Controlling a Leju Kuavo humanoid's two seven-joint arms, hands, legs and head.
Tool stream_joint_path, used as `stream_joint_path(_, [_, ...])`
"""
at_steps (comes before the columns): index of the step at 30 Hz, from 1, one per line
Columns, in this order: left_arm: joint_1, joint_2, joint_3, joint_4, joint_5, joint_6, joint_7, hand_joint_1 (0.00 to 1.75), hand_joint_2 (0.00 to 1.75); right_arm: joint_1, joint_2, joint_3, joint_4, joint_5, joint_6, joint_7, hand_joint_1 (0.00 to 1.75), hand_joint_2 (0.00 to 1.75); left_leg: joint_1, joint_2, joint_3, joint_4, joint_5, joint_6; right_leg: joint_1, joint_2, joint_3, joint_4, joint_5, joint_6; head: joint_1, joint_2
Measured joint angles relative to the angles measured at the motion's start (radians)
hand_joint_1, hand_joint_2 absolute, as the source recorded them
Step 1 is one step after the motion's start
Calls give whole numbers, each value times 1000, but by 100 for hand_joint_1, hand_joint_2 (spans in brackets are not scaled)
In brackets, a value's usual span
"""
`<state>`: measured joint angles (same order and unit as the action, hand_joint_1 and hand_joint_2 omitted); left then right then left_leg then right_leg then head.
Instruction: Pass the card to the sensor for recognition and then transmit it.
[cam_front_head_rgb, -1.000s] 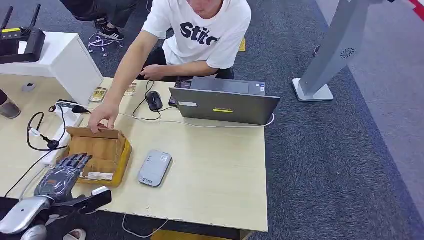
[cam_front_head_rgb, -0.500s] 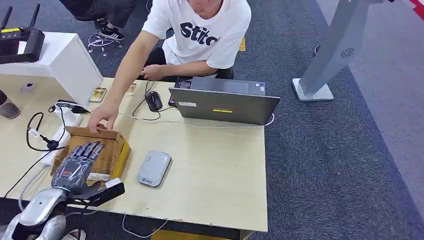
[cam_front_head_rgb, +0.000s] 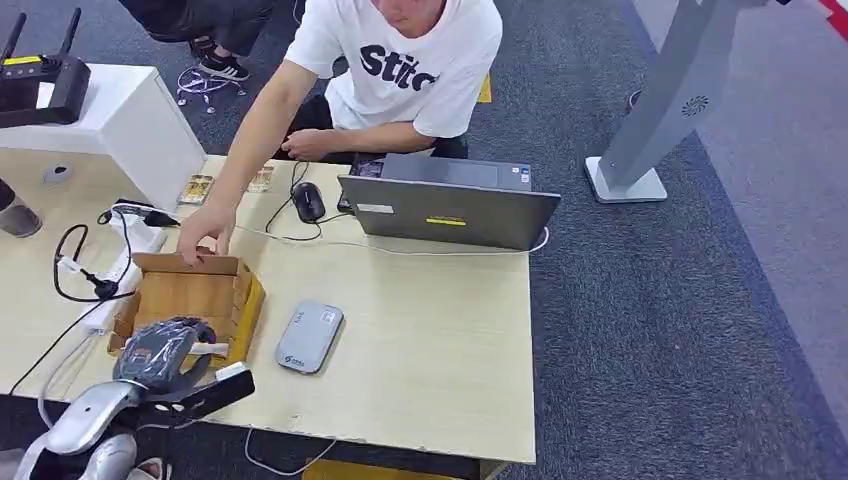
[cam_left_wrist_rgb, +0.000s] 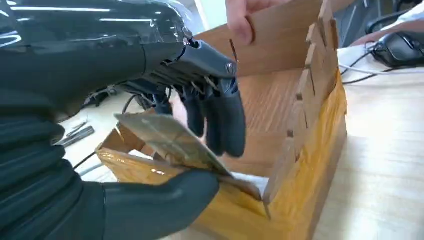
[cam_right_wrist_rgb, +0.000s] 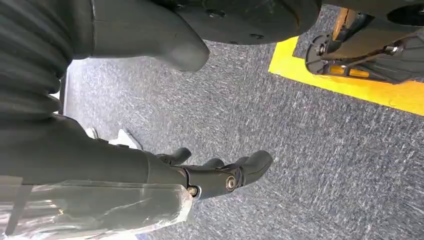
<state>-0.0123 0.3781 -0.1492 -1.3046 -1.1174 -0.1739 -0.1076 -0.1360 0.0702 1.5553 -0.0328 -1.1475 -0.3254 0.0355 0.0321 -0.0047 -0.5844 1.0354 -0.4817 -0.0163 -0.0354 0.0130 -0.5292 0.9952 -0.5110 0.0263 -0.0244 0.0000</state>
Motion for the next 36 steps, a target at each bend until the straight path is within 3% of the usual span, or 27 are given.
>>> stream_joint_path(6, [4, 17, 0, -4, 10, -7, 3, 155, 175, 0, -1, 0, 0, 5, 0, -5, 0, 175, 0, 1, 0, 0, 0, 0, 0, 0, 0, 0, 0, 0, 0, 0])
stream_joint_path(10, [4, 22, 0, -7, 9, -8, 10, 175, 175, 0, -1, 0, 0, 6, 0, -5, 0, 175, 0, 1, 0, 0, 0, 0, 0, 0, 0, 0, 0, 0, 0, 0])
stream_joint_path(21, [-10, 28, 0, -30, -18, 3, 33, 175, 175, 0, -1, 0, 0, -6, -2, 0, 0, 175, 0, 1, 0, 0, 0, 0, 0, 1, -1, 0, 0, 0, 0, 0])
stream_joint_path(30, [-109, 100, 0, -84, -43, -5, 37, 175, 175, 1, -1, 0, 0, -35, -9, -6, 0, 175, 0, 0, 0, 0, 1, -1, 0, 0, 0, 0, 0, 0, 0, 0])
stream_joint_path(36, [-217, 141, 0, -98, -188, 22, 91, 175, 175, 1, -1, 0, 0, -31, -19, -12, 0, 175, 0, 0, 0, 0, 1, -1, 0, 0, 0, 0, 1, 0, 0, 0])
